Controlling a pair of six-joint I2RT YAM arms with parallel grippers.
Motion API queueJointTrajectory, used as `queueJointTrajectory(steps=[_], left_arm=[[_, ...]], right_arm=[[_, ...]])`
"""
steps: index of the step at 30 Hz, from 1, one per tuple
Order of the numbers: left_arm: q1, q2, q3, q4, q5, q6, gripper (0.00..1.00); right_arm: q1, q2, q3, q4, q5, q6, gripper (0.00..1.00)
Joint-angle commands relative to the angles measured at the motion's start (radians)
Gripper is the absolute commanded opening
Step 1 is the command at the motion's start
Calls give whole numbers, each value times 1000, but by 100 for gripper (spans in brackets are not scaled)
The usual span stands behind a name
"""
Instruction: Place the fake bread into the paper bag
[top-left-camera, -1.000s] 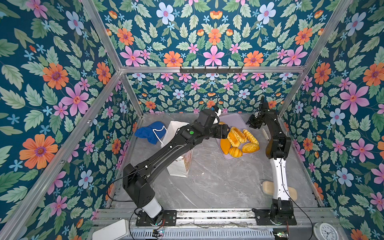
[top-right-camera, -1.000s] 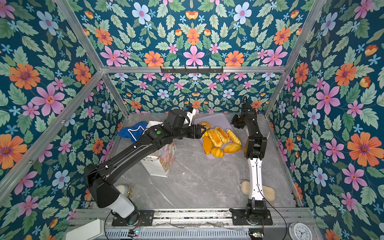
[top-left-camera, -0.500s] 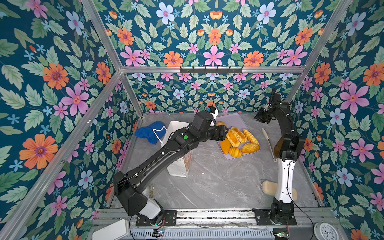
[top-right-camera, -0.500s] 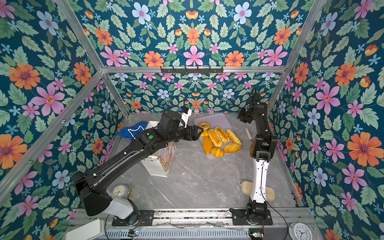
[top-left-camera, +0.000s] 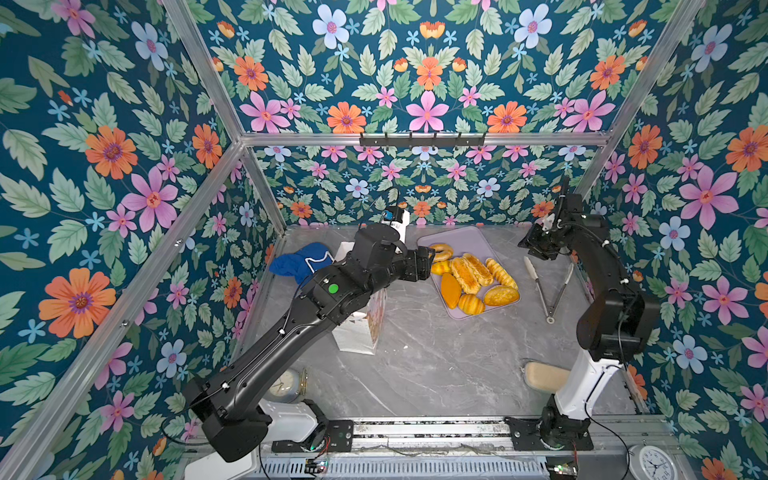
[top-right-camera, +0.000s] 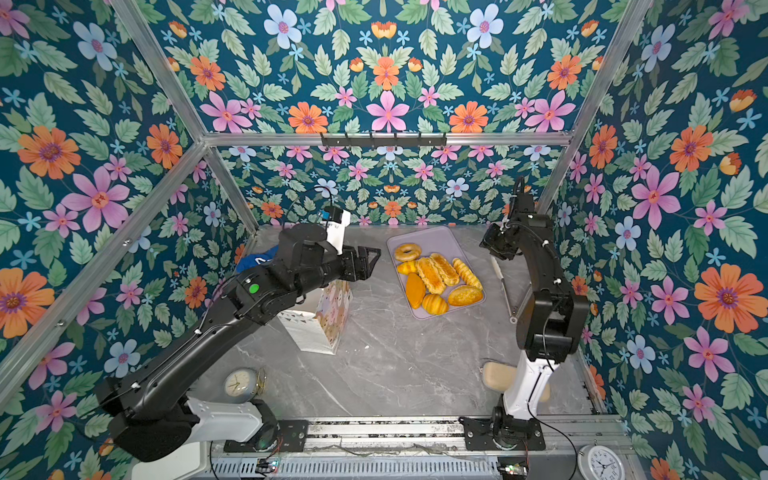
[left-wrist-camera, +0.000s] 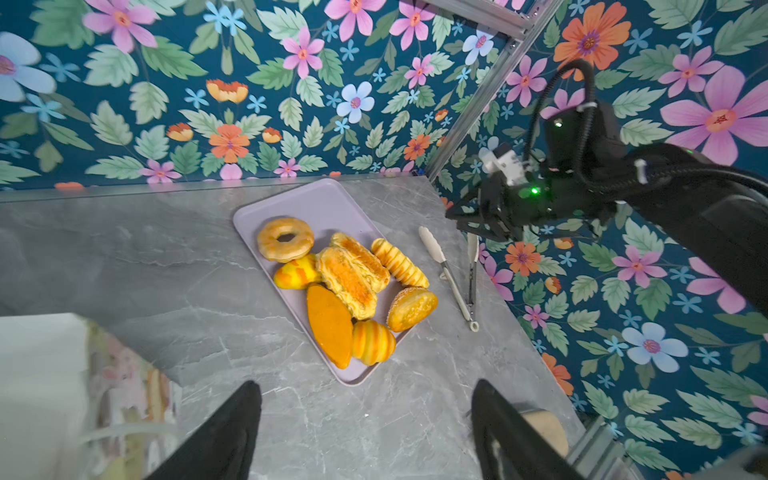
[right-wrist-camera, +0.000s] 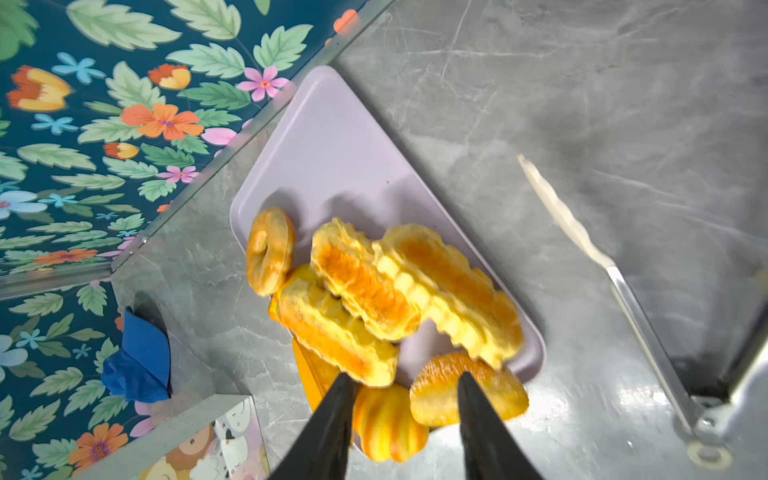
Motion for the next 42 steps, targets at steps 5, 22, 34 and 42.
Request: queueJointTrajectory(steps=[5,22,34,42], left_arm=[[2,-97,18,-153,-190,68,87],[2,-308,-135,-228,-264,-12,92],[2,-322,-259,-111,-183,-52,92],[2,-260,-262,-43,-145,-10,93]], right_arm=[[0,-345,-341,100,104,-29,73],[-77,-600,-669,96,163,-34,99],[-177,-391,-708,188,218,-65,87],[-176,-252,-686,241,306,-87,91]])
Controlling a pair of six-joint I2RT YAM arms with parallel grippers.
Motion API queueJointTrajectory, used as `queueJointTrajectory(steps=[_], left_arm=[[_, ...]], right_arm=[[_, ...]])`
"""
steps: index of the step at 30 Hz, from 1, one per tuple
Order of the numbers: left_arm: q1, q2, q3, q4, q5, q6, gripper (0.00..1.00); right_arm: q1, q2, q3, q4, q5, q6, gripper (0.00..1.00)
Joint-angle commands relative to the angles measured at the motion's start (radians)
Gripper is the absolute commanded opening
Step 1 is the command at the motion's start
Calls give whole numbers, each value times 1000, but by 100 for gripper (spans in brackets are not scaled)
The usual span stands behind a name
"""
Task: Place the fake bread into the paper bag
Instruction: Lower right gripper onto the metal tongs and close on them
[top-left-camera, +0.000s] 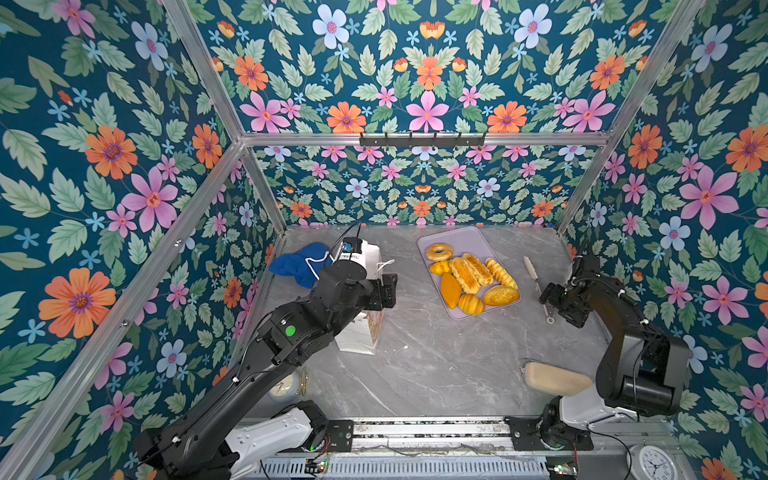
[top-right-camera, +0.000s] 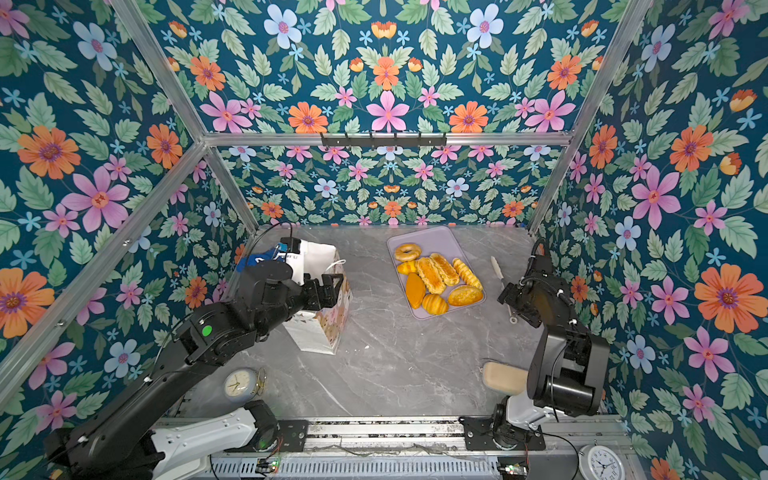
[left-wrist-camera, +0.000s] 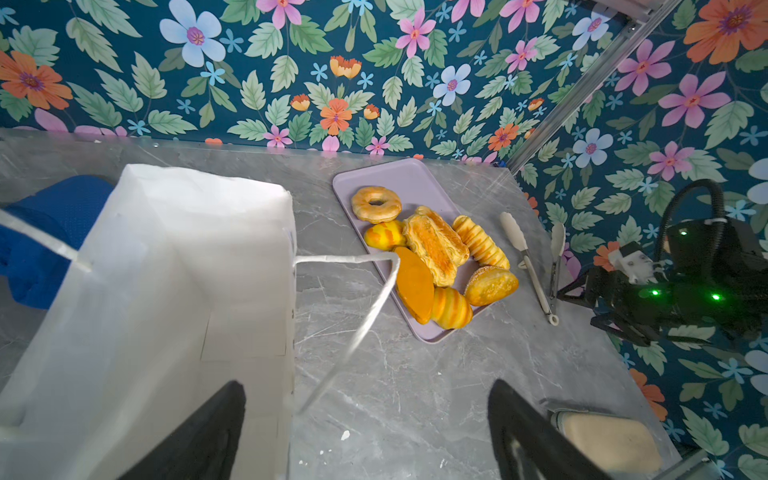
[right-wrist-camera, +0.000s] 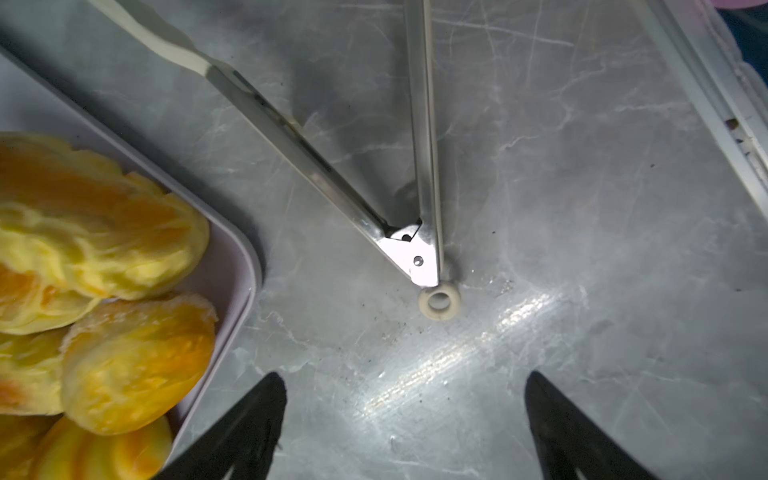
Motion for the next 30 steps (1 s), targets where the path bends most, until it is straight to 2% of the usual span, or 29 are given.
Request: queueJointTrajectory(steps=[1,15,30], left_arm=[[1,19,2,63,23,32,93],[15,31,-45,186,45,80,96],[18,70,-60,271,110,64,96]], right_arm=[[1,34,14,33,53,-23,91],[5,191,74,98,111,-129,91],[38,362,239,92,93,-230,89]])
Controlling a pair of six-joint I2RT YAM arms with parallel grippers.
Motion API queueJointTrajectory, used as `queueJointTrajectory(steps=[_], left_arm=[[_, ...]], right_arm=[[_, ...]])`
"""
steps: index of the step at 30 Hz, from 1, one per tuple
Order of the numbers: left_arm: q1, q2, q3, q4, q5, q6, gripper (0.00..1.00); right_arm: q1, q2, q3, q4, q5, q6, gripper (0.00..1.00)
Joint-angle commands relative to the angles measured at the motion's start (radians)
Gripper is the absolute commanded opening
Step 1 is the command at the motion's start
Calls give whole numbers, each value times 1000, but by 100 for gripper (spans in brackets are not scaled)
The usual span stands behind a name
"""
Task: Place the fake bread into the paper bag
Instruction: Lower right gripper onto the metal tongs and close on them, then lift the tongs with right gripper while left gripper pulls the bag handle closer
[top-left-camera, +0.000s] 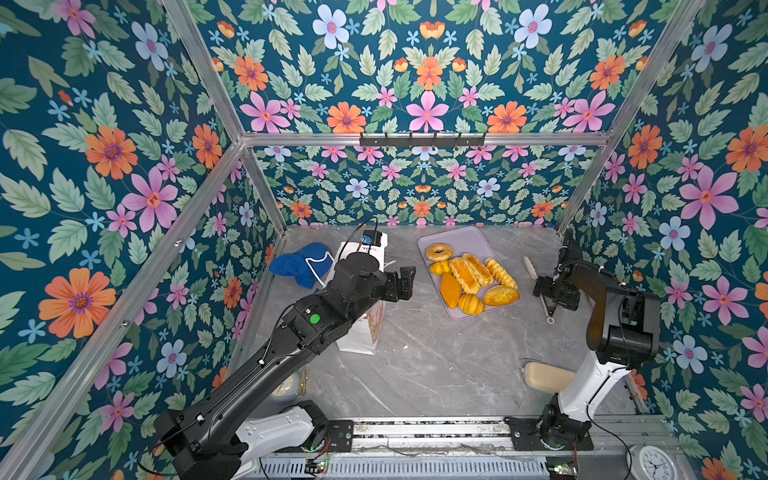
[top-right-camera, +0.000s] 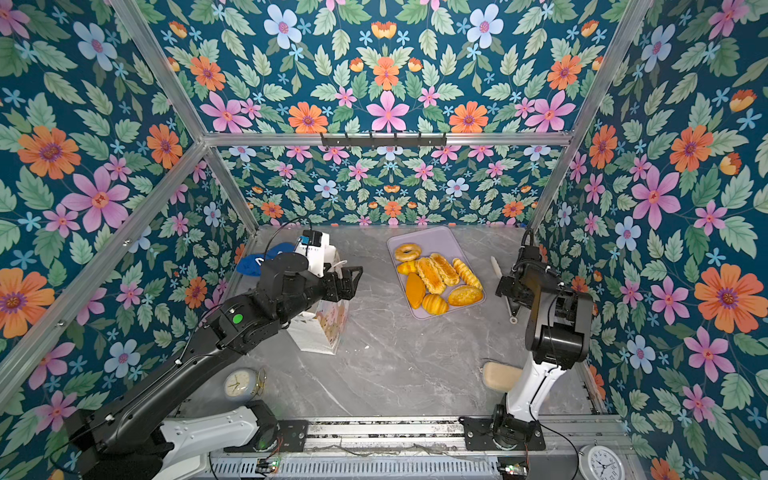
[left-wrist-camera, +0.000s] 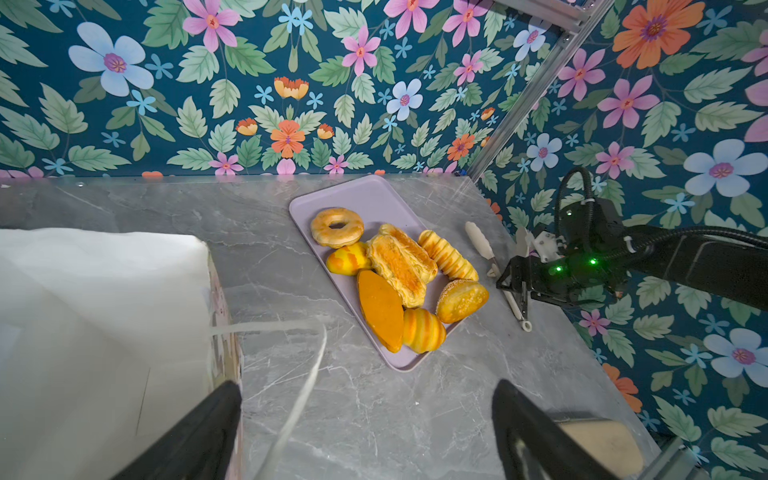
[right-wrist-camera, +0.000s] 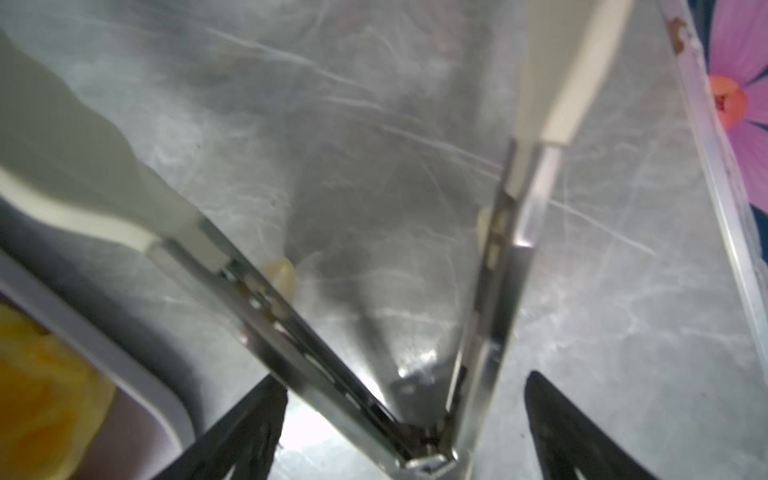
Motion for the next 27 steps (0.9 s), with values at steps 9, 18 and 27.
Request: queueJointTrajectory(steps=[9,18,27], left_arm=[[1,-8,-19,45,19,-2,96],[1,-11,-21,38,13,2,96],[1,-20,-29,41,10,-3,96]], right_arm=[[22,102,103,-59,6,-72,87],[20,166,141,-81,-15,-75,81],[20,127,131,-65,-43,-45,66]])
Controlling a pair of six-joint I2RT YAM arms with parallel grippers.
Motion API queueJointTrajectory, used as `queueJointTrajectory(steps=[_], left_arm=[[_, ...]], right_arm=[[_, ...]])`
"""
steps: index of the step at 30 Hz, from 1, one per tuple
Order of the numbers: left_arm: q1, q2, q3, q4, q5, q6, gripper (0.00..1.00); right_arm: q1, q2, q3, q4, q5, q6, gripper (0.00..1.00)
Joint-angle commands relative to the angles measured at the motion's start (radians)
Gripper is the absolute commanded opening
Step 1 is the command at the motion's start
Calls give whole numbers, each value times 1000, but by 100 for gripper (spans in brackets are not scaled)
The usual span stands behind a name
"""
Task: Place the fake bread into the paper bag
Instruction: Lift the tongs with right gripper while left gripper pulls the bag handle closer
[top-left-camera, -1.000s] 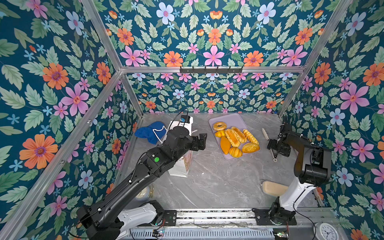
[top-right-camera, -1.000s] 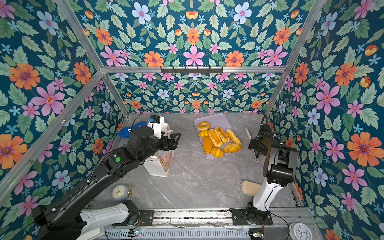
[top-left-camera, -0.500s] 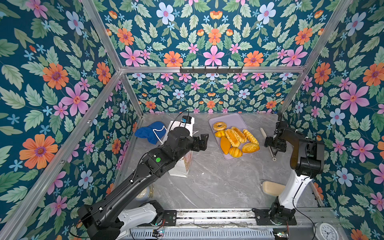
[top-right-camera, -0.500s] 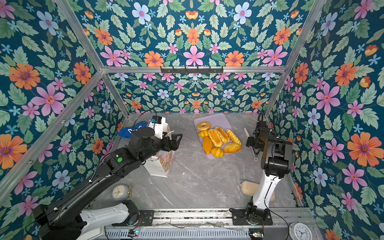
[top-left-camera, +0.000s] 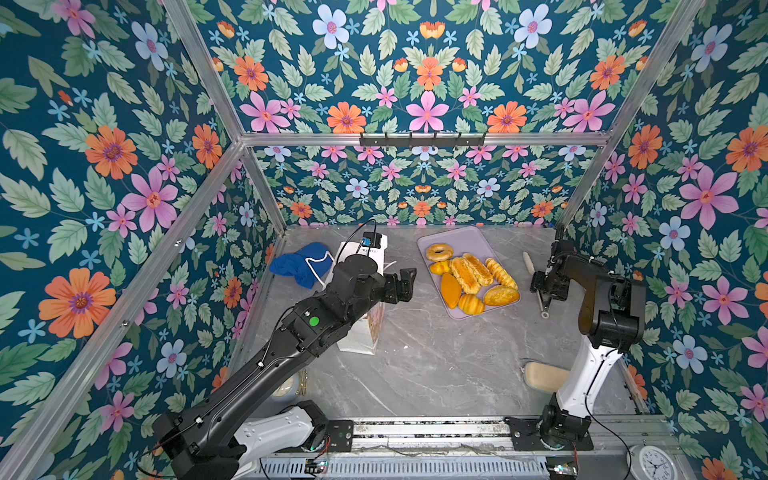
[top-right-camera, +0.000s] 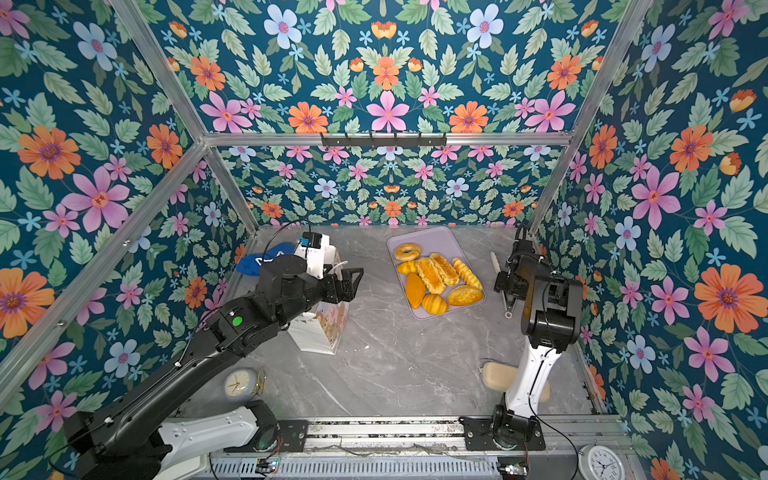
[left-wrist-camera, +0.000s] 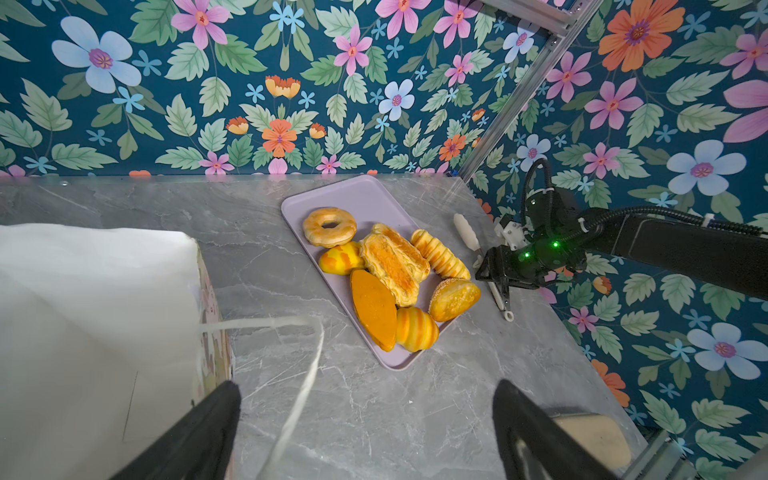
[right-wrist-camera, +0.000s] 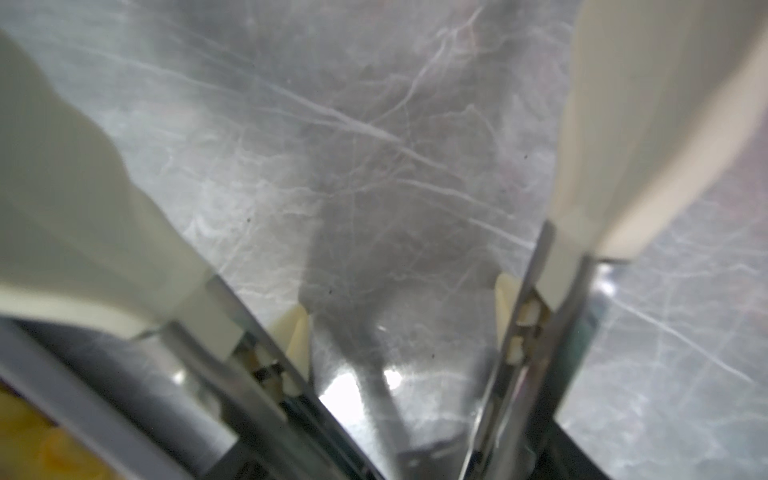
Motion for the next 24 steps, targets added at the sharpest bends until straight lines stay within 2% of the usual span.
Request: queueJointTrajectory(steps=[1,5,14,20,24], left_arm=[[1,-3,1,20,-4,0,96],[1,-4,6,20,3,-1,96],[1,-30,12,15,11,-4,96],[1,-50,51,-37,-3,0,96],[1,-53,108,-102,-37,24,96]], right_arm=[[-1,-29,-16,-26,-24,16,64],[2,-104,-27,-14,-48,36,57],[10,-315,-74,-16,-82,76,47],[62,-492,-112,-24,-109,116,47],[136,-596,-113,-51,-122,141,47]])
